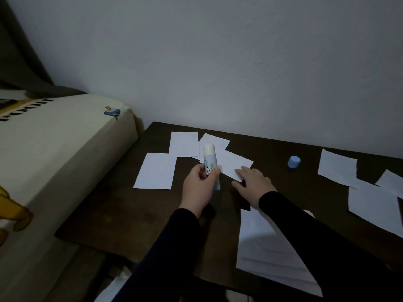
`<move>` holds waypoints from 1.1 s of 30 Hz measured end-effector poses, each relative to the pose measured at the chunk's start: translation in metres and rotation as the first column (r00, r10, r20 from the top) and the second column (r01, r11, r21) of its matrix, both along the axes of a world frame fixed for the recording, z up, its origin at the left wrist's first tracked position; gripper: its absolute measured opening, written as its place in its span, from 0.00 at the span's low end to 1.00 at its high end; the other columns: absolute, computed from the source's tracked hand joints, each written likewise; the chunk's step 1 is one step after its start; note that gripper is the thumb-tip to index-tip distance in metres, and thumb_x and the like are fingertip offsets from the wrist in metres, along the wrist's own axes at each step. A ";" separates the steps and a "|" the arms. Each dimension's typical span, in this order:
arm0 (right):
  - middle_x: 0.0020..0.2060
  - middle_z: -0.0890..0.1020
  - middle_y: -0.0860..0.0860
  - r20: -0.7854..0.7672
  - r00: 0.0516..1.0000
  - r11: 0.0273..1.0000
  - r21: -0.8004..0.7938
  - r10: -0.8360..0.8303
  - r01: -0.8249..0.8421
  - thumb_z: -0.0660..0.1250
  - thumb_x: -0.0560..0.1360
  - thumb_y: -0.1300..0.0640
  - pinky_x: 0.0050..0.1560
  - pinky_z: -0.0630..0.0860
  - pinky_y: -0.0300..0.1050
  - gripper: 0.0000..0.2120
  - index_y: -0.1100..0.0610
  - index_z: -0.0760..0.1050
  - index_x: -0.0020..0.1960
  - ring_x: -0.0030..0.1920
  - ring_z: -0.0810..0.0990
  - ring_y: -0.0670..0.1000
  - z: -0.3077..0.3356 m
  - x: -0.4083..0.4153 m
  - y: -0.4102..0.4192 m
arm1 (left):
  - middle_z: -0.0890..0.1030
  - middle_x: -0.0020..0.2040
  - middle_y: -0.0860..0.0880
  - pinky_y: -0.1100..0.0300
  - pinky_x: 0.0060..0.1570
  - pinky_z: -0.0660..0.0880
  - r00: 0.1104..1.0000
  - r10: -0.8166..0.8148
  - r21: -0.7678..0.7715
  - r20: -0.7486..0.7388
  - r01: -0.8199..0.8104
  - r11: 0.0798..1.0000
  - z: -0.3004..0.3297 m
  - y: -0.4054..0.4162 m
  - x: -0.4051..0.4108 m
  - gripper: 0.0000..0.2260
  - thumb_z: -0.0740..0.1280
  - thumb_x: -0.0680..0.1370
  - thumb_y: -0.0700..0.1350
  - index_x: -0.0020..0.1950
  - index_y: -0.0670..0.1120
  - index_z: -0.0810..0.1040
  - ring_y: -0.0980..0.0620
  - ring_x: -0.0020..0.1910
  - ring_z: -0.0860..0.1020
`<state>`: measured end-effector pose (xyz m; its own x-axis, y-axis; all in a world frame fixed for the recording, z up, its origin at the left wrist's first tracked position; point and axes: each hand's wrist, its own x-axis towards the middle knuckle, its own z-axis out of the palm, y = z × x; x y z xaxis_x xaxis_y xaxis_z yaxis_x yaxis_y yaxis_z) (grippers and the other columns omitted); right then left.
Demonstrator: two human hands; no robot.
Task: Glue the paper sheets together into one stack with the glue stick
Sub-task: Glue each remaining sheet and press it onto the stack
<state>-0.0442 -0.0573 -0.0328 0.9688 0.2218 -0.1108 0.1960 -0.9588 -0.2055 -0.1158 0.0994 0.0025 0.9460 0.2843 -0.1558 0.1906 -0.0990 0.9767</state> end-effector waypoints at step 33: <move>0.70 0.64 0.54 -0.050 0.958 0.950 -0.159 -0.281 0.270 0.56 0.78 0.36 0.66 0.66 0.55 0.29 0.48 0.61 0.75 0.69 0.63 0.55 -0.003 0.032 -0.027 | 0.74 0.49 0.55 0.60 0.50 0.77 1.000 -0.002 -0.121 -0.018 0.000 0.993 0.003 -0.037 0.035 0.21 0.66 0.78 0.53 0.69 0.49 0.69 0.56 0.49 0.75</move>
<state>-0.0119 -0.0839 -0.0358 0.9781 -0.0767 -0.1932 -0.0899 -0.9941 -0.0602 -0.0807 0.0626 0.0058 0.9430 0.2610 -0.2064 0.2086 0.0199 0.9778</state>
